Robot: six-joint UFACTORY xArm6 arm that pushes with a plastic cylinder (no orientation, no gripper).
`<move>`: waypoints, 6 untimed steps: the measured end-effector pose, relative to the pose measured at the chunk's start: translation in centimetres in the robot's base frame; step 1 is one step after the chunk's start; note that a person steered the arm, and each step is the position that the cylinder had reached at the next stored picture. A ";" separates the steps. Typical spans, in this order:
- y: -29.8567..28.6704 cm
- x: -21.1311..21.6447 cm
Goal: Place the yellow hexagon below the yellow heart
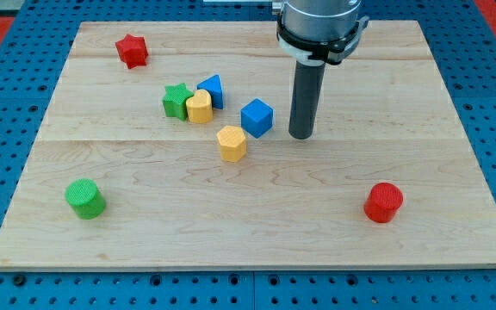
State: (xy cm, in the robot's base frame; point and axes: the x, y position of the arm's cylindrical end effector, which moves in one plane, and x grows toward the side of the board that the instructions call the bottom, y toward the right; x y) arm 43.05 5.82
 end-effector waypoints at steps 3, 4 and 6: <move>0.3 5.4; -5.4 5.3; -9.9 2.1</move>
